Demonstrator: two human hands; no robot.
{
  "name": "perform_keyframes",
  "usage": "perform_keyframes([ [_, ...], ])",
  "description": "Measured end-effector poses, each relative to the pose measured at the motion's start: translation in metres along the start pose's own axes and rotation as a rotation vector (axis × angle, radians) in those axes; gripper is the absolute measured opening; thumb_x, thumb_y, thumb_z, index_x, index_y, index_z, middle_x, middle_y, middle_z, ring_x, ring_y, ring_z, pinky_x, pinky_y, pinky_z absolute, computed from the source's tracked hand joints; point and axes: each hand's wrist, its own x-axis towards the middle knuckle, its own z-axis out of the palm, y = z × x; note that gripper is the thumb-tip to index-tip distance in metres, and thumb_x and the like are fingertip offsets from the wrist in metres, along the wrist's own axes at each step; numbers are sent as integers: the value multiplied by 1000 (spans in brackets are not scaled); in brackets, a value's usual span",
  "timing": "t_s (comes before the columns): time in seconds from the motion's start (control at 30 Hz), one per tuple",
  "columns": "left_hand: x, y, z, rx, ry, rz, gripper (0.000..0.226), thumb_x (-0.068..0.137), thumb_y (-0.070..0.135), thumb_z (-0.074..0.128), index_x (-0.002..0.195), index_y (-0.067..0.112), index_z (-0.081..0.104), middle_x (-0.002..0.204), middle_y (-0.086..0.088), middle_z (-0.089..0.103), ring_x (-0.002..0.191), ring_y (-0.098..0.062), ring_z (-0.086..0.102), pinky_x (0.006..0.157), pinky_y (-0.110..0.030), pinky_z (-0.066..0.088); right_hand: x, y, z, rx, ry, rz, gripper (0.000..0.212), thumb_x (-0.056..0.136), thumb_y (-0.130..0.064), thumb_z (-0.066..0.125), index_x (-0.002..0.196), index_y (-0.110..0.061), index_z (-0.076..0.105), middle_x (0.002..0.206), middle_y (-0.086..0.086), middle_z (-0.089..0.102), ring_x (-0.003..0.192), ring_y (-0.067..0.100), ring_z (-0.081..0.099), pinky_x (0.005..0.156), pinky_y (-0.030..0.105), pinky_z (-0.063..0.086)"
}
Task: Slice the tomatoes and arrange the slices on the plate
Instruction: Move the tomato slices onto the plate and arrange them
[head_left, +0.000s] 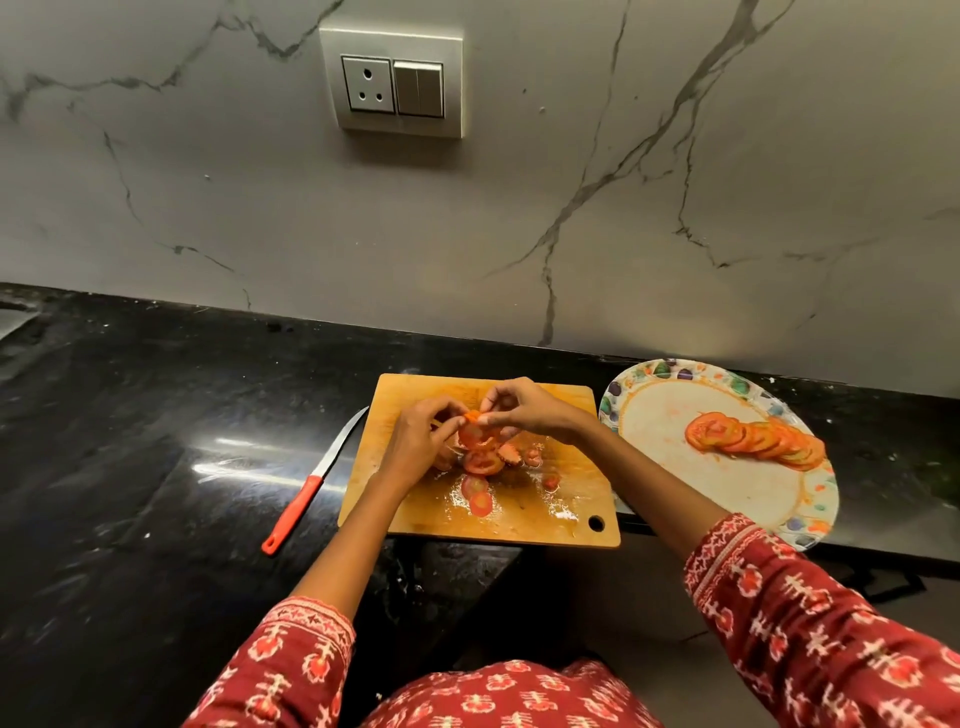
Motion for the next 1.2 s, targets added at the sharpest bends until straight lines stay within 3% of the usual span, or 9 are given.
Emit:
perform_keyframes([
  [0.2,-1,3,-1,3,26,-28,12,83,8,65,94,12,69,88,3,66,82,-2,60,72,-12,49,-7,1,-11,-36,-56,46,1,89,-11,61,89,-11,61,90,5,62,79,13,63,56,14,51],
  [0.33,-2,5,-2,-16,47,-59,12,83,10,65,94,13,68,89,4,65,83,-5,60,71,-12,48,-18,11,-23,16,78,37,5,90,-11,59,86,-15,61,89,2,62,82,10,61,61,15,51],
  [0.53,7,19,11,-5,-62,-25,12,84,11,64,96,14,66,93,2,66,87,-8,61,73,-14,49,-43,27,-46,60,191,56,4,90,-12,59,87,-14,59,95,4,59,86,13,60,60,14,51],
  [0.63,17,31,25,-16,-109,-12,12,84,11,65,94,15,67,91,2,66,86,-8,62,75,-18,51,-60,38,-59,77,270,86,5,89,-8,60,94,-9,58,92,7,60,80,12,60,61,17,51],
  [0.77,29,51,50,-21,-190,9,13,83,11,64,96,13,68,92,3,65,83,-1,59,74,-12,50,-87,60,-78,60,399,129,9,88,-4,60,96,-5,59,86,12,61,73,15,61,60,22,50],
  [0.97,50,78,100,-37,-312,9,15,86,14,62,99,14,69,96,3,65,88,-5,58,71,-11,44,-137,93,-127,7,601,270,14,83,1,63,95,-5,58,75,4,60,68,13,58,59,23,50],
  [1.07,61,90,120,-33,-351,35,15,85,14,63,98,12,70,95,-1,67,82,-3,56,69,-9,43,-151,109,-153,-85,636,314,14,81,1,64,86,-10,58,76,2,59,72,15,57,62,26,49],
  [1.2,75,100,139,-67,-351,9,15,84,15,65,98,14,69,93,1,68,82,-4,58,68,-12,44,-148,117,-174,-147,614,356,10,82,0,64,89,-6,59,75,1,60,69,14,58,54,18,47],
])
